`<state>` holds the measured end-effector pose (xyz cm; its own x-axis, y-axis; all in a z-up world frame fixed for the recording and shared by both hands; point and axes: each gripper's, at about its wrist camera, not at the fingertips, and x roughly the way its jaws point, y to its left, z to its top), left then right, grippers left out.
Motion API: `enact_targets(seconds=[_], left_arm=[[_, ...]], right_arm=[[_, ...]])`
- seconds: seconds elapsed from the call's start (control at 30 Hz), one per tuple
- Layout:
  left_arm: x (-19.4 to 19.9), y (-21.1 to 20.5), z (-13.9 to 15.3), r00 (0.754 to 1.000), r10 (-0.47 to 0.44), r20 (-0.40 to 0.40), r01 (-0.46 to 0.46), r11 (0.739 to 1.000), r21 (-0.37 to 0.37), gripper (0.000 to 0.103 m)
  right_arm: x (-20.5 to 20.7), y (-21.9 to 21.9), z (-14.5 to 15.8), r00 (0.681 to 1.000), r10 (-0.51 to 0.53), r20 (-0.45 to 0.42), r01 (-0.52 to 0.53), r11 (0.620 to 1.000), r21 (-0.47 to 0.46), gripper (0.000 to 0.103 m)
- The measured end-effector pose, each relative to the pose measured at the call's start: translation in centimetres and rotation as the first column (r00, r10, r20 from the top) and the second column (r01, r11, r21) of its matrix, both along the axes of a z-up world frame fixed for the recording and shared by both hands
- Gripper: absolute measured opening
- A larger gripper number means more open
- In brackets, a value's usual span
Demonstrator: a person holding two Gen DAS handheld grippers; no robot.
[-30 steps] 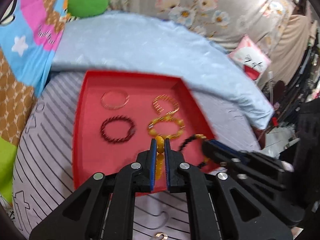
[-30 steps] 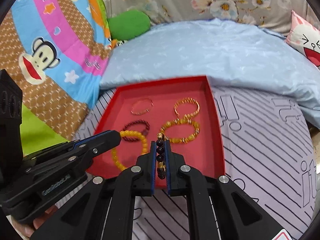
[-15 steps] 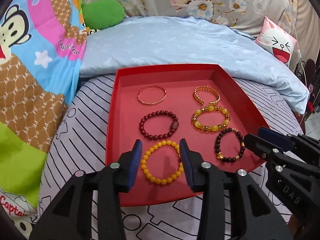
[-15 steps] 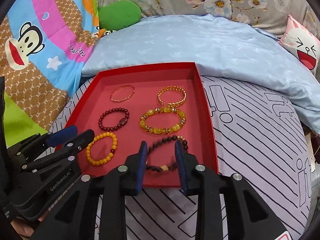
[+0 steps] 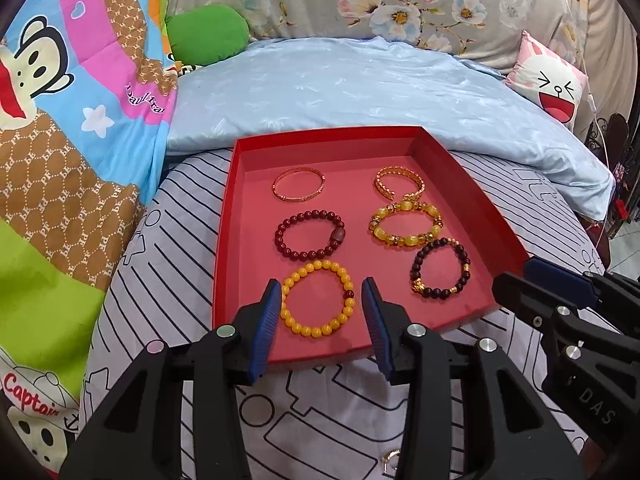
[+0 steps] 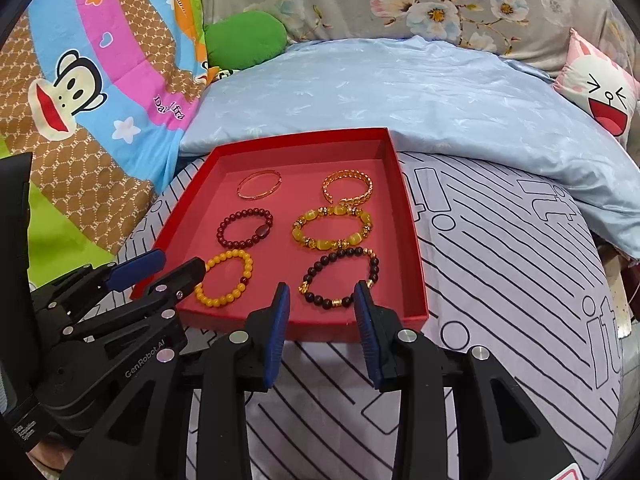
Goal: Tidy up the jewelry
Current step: 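Withdraw both tools from the box toward the dark bead strand, then close the right tool on the long dark bead strand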
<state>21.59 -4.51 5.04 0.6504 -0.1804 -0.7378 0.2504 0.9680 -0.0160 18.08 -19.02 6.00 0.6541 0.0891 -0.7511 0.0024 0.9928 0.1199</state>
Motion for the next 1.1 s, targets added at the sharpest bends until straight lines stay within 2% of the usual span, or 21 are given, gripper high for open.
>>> enact_targets(seconds=[0.6, 0.7, 0.8, 1.1], left_arm=[[-5.9, 0.3, 1.4, 1.0, -0.004, 0.022, 0.004, 1.0, -0.001, 0.043], [-7.2, 0.7, 1.2, 1.0, -0.005, 0.021, 0.005, 1.0, 0.007, 0.044], [-8.3, 1.1, 0.9, 1.0, 0.002, 0.013, -0.002, 1.0, 0.008, 0.049], [-11.6, 1.8, -0.8, 1.0, -0.01, -0.029, 0.01, 1.0, 0.017, 0.049]], right_arm=[[-7.2, 0.4, 1.5, 1.0, 0.021, 0.023, -0.021, 1.0, 0.008, 0.033], [-8.6, 0.5, 1.2, 1.0, 0.024, 0.016, -0.024, 1.0, 0.009, 0.033], [-10.1, 0.4, 0.4, 1.0, 0.026, 0.001, -0.026, 1.0, 0.01, 0.033], [-13.3, 0.5, -2.0, 0.997, 0.039, -0.061, -0.037, 0.999, 0.026, 0.033]])
